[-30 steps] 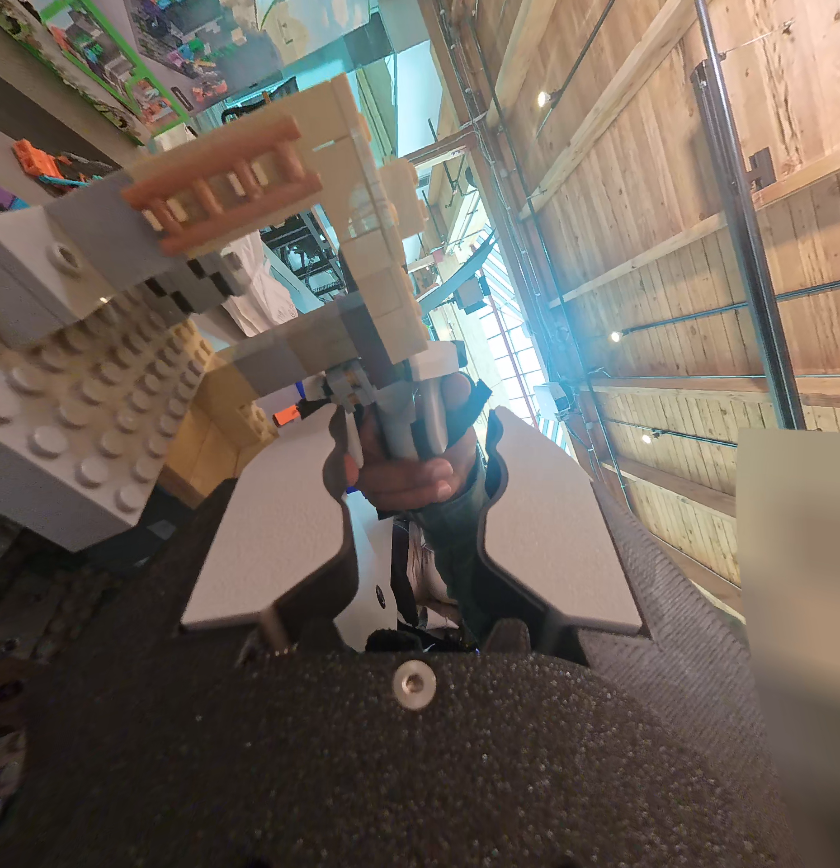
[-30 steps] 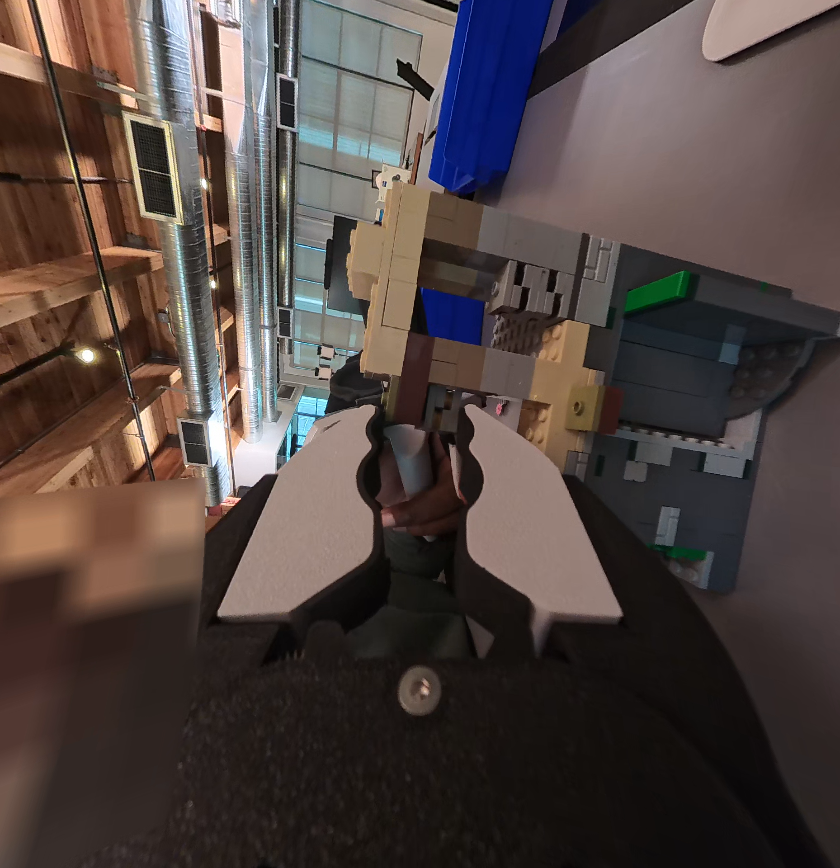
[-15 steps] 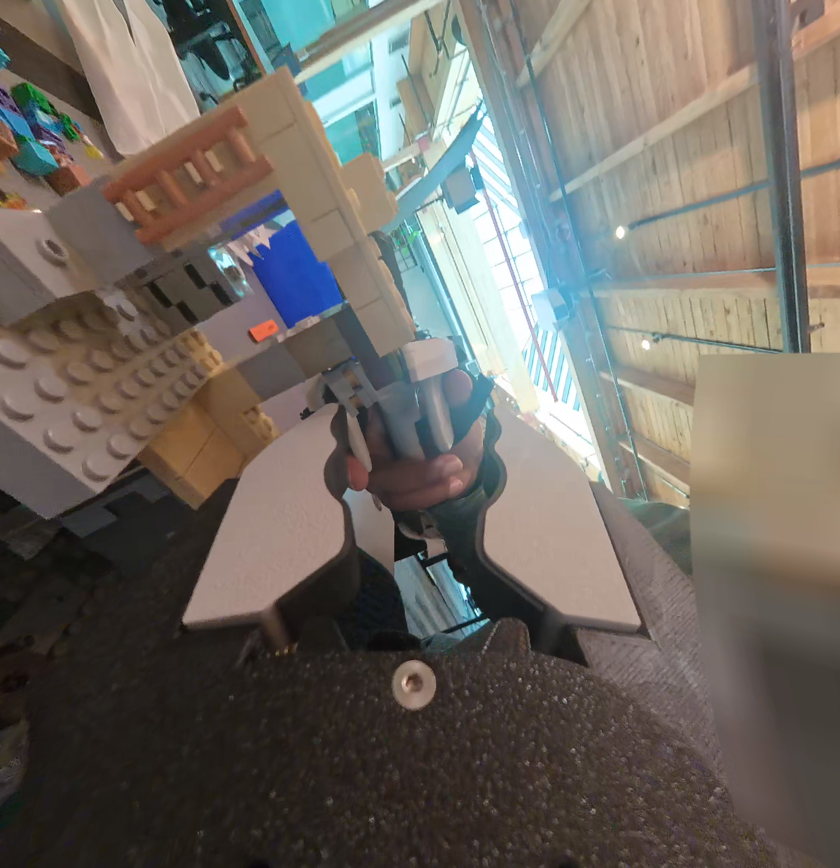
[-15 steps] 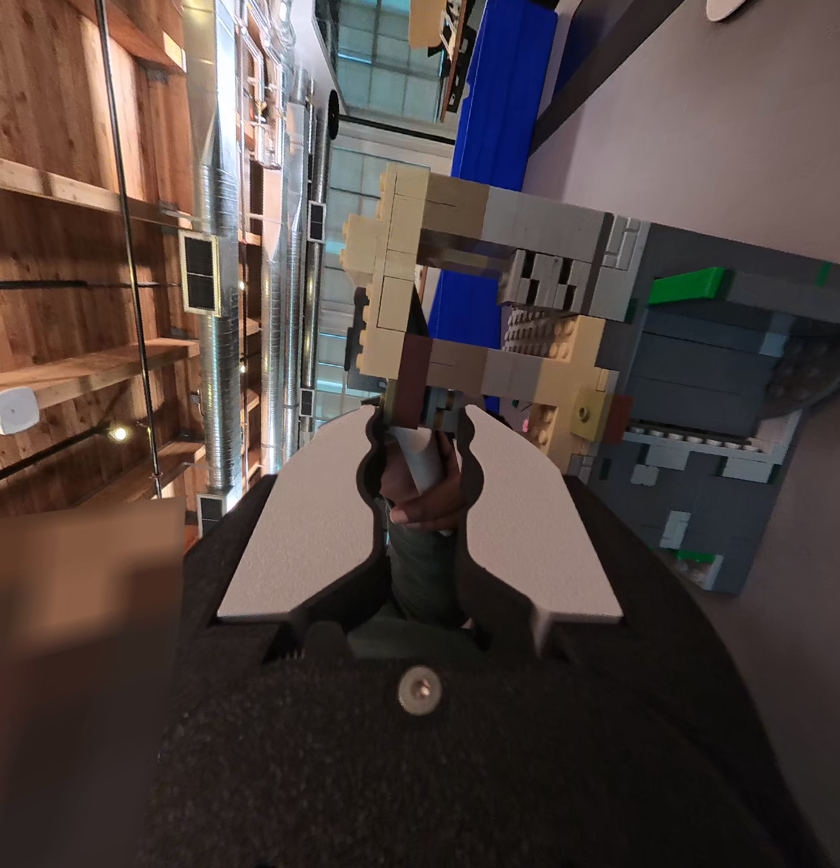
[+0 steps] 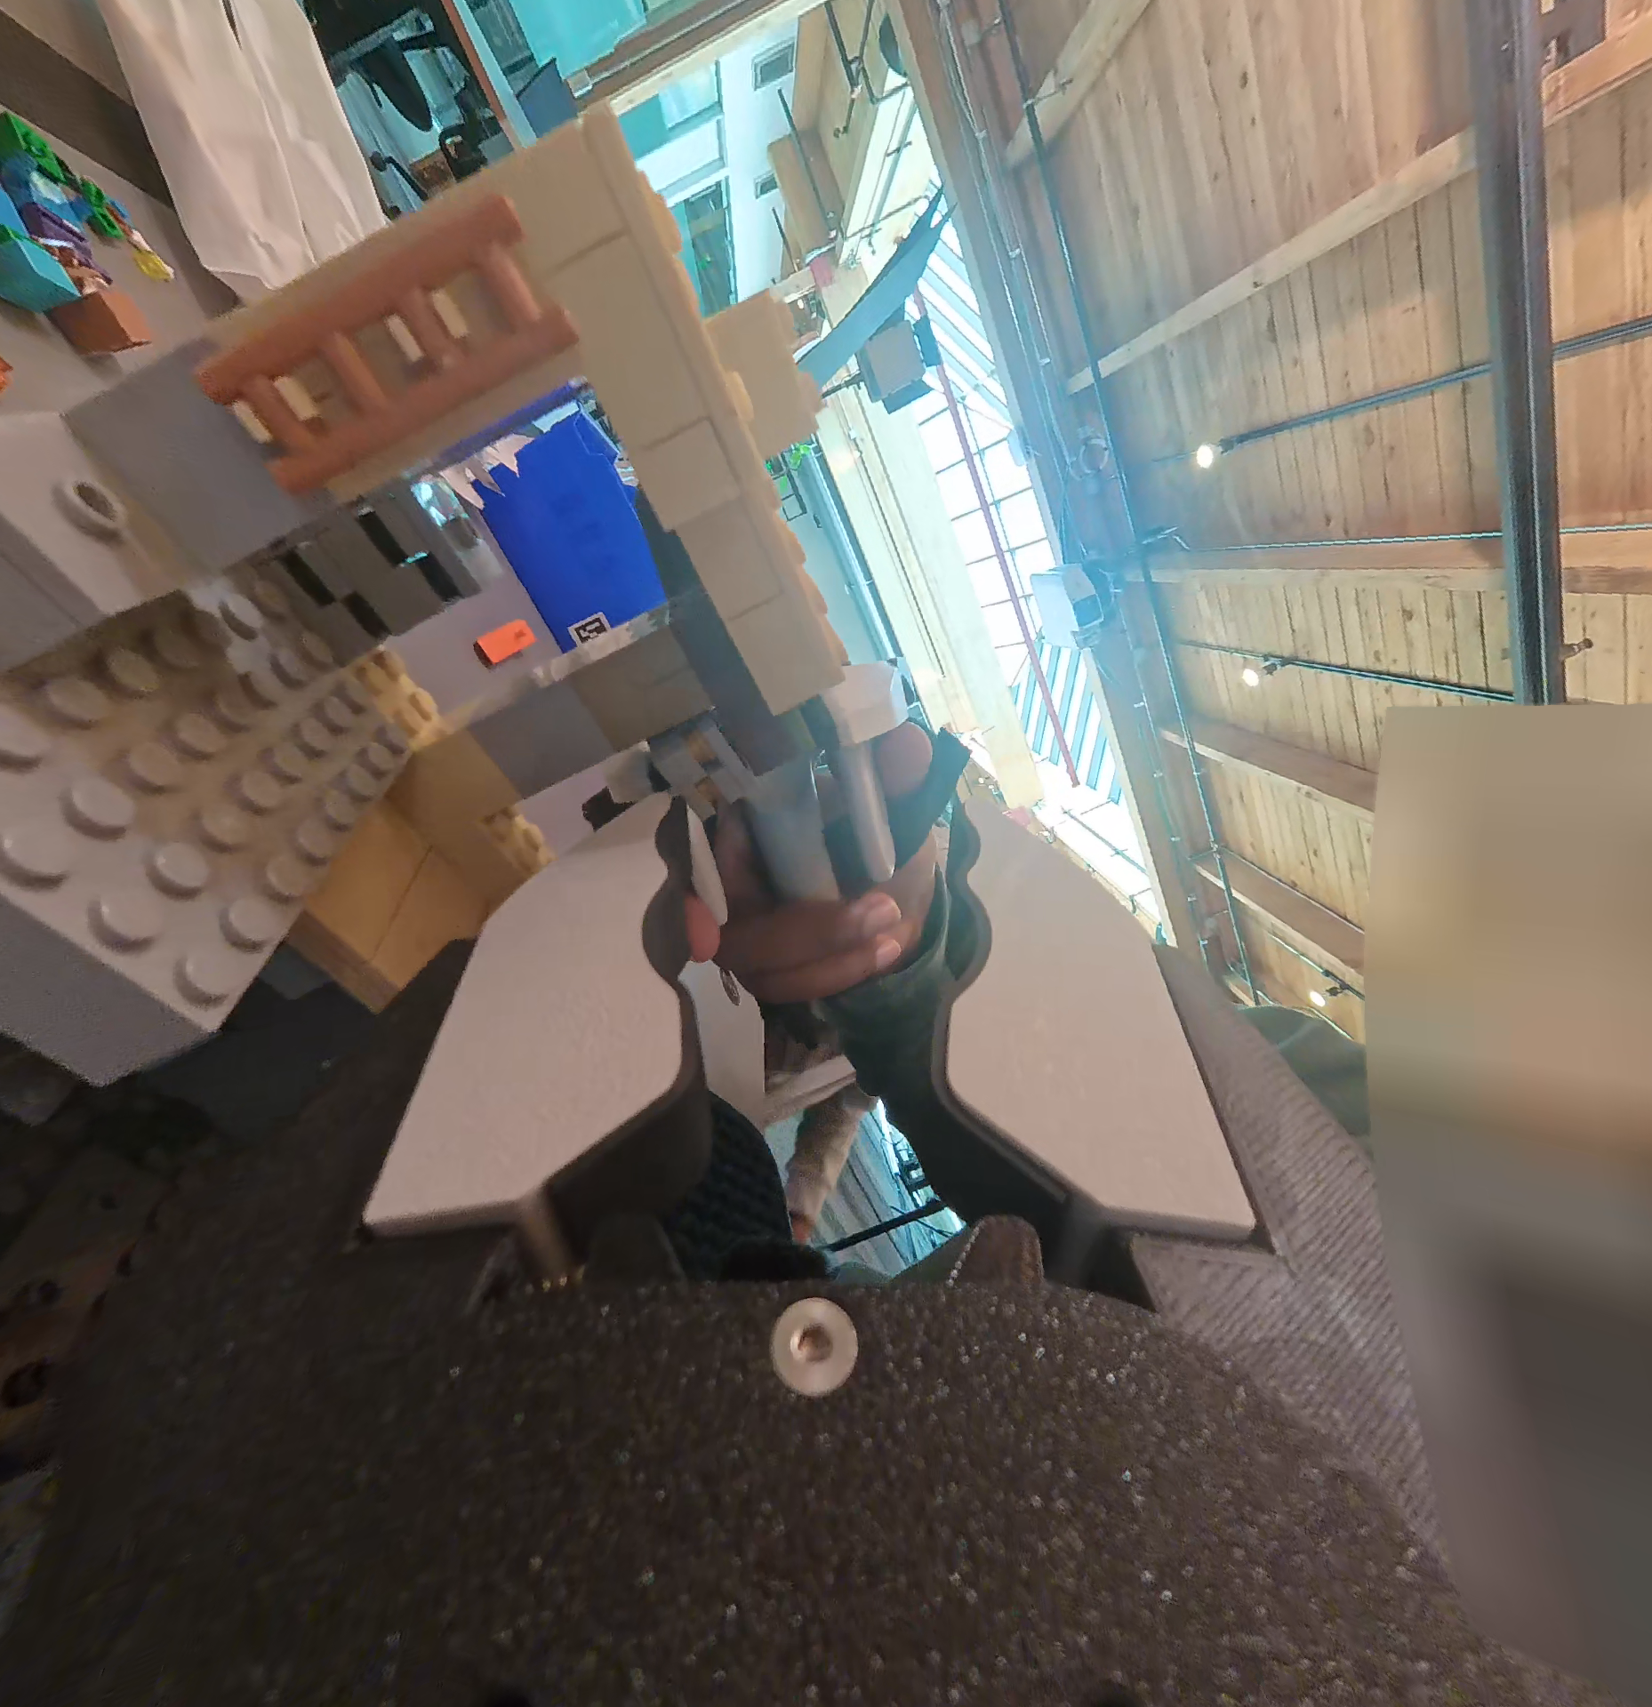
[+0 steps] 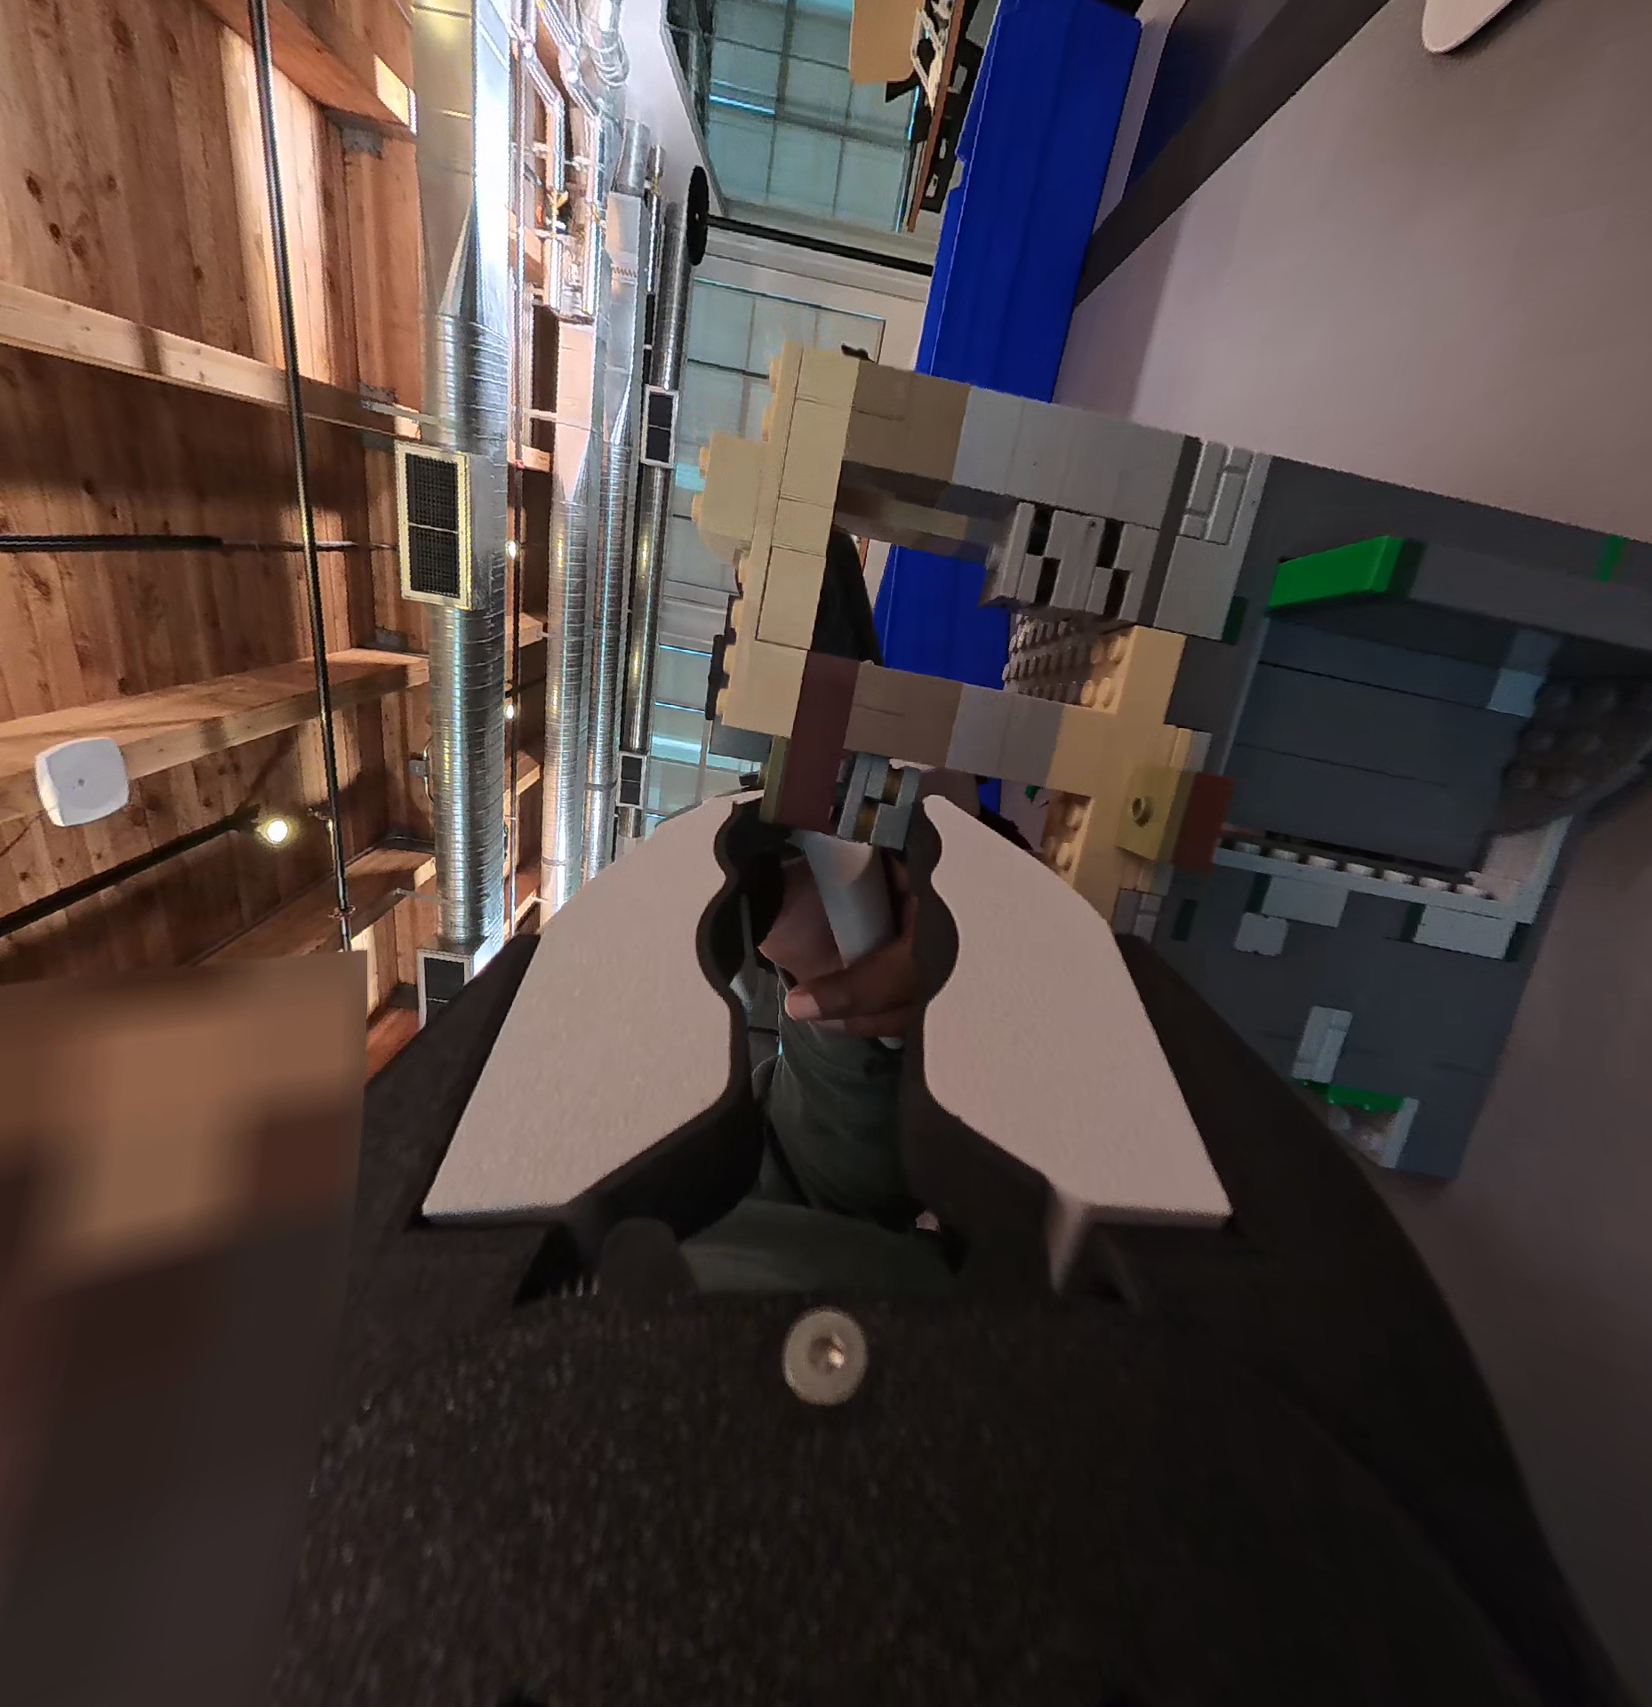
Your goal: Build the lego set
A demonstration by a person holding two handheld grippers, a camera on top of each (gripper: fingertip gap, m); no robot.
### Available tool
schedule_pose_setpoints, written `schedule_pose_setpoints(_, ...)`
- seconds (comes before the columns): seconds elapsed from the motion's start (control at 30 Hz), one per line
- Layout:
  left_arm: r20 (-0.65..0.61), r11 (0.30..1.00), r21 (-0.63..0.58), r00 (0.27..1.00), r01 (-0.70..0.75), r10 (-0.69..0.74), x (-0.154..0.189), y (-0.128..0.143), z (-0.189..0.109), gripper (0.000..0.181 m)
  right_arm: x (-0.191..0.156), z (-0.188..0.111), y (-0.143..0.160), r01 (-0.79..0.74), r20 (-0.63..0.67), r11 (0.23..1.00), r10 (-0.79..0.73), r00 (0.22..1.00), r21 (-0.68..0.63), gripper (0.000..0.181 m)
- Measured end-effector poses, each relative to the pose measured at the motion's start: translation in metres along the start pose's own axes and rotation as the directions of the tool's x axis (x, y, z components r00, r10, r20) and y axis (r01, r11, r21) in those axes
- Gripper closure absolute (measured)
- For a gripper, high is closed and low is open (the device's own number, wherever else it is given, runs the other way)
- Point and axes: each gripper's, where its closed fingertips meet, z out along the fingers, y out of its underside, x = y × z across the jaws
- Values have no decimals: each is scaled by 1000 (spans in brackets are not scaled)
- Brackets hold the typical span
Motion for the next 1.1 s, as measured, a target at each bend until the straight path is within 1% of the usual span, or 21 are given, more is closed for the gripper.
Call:
schedule_pose_setpoints(0.33,6,1000,10,1000,-11,11,0,-3,2,128,1,0,-2,14,-7,999,-15,1000,-37,147)
schedule_pose_setpoints(0.7,-10,999,45,1000,1,-1,0,-6,-1,129,-1,4,-2,18,-88,993,-28,996,-113,143)
schedule_pose_setpoints(0.9,-26,997,73,999,31,-29,-1,-9,-1,128,-2,3,-4,14,-115,992,-28,993,-123,139)
schedule_pose_setpoints(1.0,-44,993,100,997,63,-59,-1,-11,0,129,-2,3,-5,17,-124,992,-33,992,-125,139)
schedule_pose_setpoints(1.1,-46,991,113,997,65,-60,-1,-11,0,128,0,3,-6,23,-131,992,-39,991,-127,144)
